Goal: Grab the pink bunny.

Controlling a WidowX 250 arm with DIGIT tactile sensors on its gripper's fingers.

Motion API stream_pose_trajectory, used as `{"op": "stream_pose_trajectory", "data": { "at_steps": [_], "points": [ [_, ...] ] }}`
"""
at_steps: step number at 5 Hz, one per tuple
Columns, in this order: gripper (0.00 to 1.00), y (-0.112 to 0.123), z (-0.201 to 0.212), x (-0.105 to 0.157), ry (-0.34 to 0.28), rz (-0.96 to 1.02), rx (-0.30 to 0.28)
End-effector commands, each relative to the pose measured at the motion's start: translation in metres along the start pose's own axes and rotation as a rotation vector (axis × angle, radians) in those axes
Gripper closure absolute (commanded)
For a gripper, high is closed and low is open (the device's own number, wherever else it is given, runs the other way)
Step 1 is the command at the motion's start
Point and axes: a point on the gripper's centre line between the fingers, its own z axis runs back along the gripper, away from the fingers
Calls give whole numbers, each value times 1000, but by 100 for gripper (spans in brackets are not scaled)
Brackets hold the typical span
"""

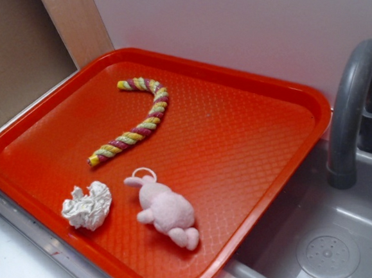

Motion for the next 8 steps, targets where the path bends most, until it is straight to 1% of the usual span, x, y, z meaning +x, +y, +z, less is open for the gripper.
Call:
{"op": "stream_pose_trajectory", "data": {
  "at_steps": [1, 2, 3, 5, 6, 7, 8],
  "points": [
    [0, 0, 0, 0, 0, 0, 0],
    [0, -42, -1, 14, -71, -251, -22],
    [0, -72, -3, 14, -127, -503, -38],
    [0, -131, -35, 9, -156, -993, -145],
    [0, -167, -57, 2, -131, -1244, -167],
    [0, -204, -86, -4, -103, -1422, -147],
    [0, -235, -111, -7, -84, -1521, -169]
  ]
}}
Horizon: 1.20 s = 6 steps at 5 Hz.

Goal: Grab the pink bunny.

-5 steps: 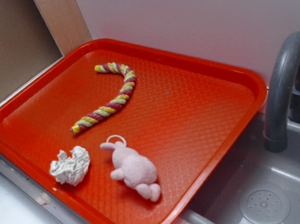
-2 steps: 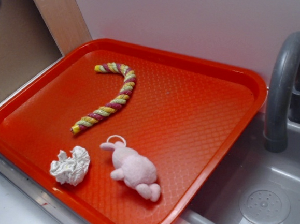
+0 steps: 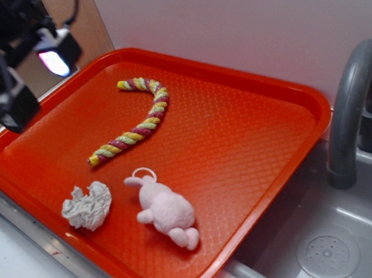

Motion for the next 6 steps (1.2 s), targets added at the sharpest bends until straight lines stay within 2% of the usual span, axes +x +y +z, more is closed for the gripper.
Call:
{"op": "stream_pose_trajectory", "data": {
  "at_steps": [1, 2, 4, 5, 6],
  "points": [
    [0, -18, -39, 52, -14, -211, -10],
    [0, -22, -63, 60, 59, -239, -19],
    [0, -37, -88, 55, 102, -351, -95],
    [0, -38, -95, 50, 136, -351, -108],
    [70, -37, -102, 53, 169, -351, -120]
  ]
}}
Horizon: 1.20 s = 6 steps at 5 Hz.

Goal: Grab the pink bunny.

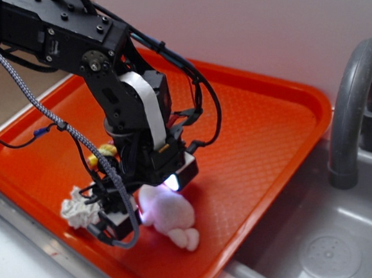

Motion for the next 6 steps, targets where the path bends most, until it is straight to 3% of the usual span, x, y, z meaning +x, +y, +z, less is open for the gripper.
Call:
{"op": "stream_pose_trajectory", "data": {
  "at_steps": [1, 2, 3, 4, 5, 6],
  "points": [
    [100, -17, 7, 0, -8, -19, 13],
    [100, -16, 8, -1, -6, 1, 14],
    [100, -7, 38, -13, -12, 253, 71],
    [100, 7, 79, -42, -20, 503, 62],
    [100, 10, 109, -70, -32, 754, 103],
    [100, 9, 147, -121, -55, 1004, 126]
  ]
}}
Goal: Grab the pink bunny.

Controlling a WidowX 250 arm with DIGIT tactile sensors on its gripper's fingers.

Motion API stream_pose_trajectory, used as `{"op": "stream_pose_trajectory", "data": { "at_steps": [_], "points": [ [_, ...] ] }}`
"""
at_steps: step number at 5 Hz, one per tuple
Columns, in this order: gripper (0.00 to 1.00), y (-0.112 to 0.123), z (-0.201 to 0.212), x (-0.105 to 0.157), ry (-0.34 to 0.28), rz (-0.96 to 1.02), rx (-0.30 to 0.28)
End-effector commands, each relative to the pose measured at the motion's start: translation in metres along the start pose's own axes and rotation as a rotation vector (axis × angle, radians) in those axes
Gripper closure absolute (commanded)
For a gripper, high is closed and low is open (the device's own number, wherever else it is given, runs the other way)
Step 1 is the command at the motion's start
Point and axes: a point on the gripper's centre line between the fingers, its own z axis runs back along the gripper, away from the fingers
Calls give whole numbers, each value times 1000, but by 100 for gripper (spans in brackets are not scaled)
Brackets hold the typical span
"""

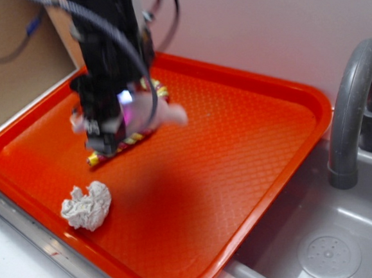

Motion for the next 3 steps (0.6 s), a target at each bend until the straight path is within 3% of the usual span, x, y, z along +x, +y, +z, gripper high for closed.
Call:
{"op": "stream_pose_trajectory", "data": {
  "at_steps": [1, 2, 3],
  "points": [
    [100, 48, 90, -93, -170, 506, -3],
    [100, 61, 111, -143, -213, 759, -32],
    [100, 58, 108, -143, -269, 846, -73]
  ]
}}
